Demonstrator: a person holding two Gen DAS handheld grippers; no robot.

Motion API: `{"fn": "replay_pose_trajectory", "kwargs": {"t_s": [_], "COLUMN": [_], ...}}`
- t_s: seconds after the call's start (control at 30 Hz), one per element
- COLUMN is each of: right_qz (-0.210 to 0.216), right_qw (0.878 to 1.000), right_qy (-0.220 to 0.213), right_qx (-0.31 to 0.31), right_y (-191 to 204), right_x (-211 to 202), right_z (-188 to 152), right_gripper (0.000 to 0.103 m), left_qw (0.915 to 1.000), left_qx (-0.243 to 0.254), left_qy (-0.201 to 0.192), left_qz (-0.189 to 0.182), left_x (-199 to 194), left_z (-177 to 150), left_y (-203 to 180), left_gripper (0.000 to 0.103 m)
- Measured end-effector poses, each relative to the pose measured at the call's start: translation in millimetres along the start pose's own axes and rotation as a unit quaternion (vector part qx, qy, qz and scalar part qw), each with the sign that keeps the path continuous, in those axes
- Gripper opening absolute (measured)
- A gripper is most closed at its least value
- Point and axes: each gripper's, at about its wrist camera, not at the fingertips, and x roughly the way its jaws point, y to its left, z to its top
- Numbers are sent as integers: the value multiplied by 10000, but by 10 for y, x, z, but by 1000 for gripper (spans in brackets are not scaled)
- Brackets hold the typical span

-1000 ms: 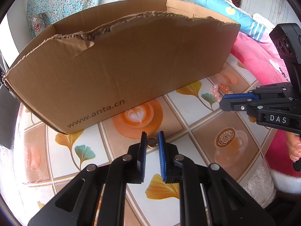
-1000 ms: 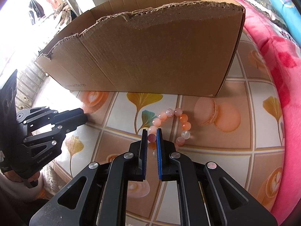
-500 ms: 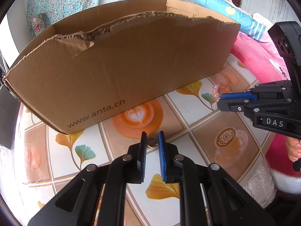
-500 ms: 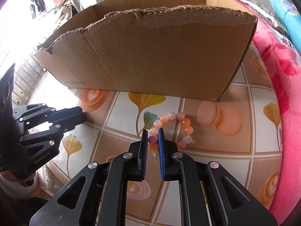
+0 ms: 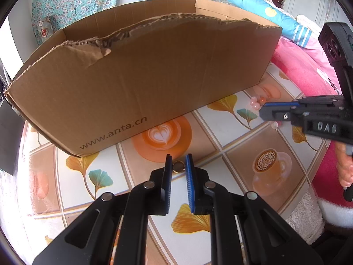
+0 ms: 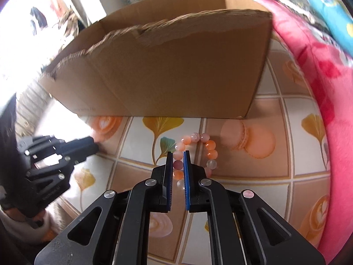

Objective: Organize jewelry
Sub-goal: 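Lift the bracelet with the right tool and carry it over the box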

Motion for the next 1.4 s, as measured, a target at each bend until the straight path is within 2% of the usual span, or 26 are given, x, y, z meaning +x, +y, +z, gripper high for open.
{"fn": "replay_pose_trajectory", "kwargs": {"t_s": [0.2,0.47,0.63,0.77,0.87,0.97,1.07,1.13,1.2,1.33,1.4], "right_qz": [866,1943,2171,2274,2304,2298,2255,2191,2150,1999,1866], "right_qw": [9930,9673,9597,9557,9547,9543,9561,9604,9645,9741,9791], "right_qy": [-195,-736,-1079,-1453,-1671,-1821,-1838,-1697,-1513,-1041,-797], "right_qx": [773,1458,1419,1175,870,575,357,271,247,178,112], "right_y": [-259,-444,-470,-456,-422,-361,-322,-315,-336,-357,-365], "right_x": [-125,-377,-780,-1119,-1312,-1374,-1310,-1180,-989,-647,-498], "right_z": [4,-57,102,285,539,764,993,1151,1223,1315,1350], "right_gripper": [7,7,7,7,7,7,7,7,7,7,7], "left_qw": [9998,9953,9883,9776,9722,9709,9756,9823,9853,9863,9844], "left_qx": [-58,-55,23,112,105,33,-67,-164,-351,-486,-497], "left_qy": [-118,-733,-1084,-1483,-1663,-1679,-1408,-998,-541,474,834], "left_qz": [-115,-634,-1073,-1492,-1642,-1707,-1684,-1575,-1582,-1502,-1467], "left_x": [-21,-363,-735,-1102,-1273,-1295,-1121,-872,-586,1,196], "left_z": [-23,-71,10,190,411,662,953,1132,1259,1358,1345], "left_y": [31,228,342,418,518,629,709,782,850,932,942], "left_gripper": [12,12,12,12,12,12,12,12,12,12,12]}}
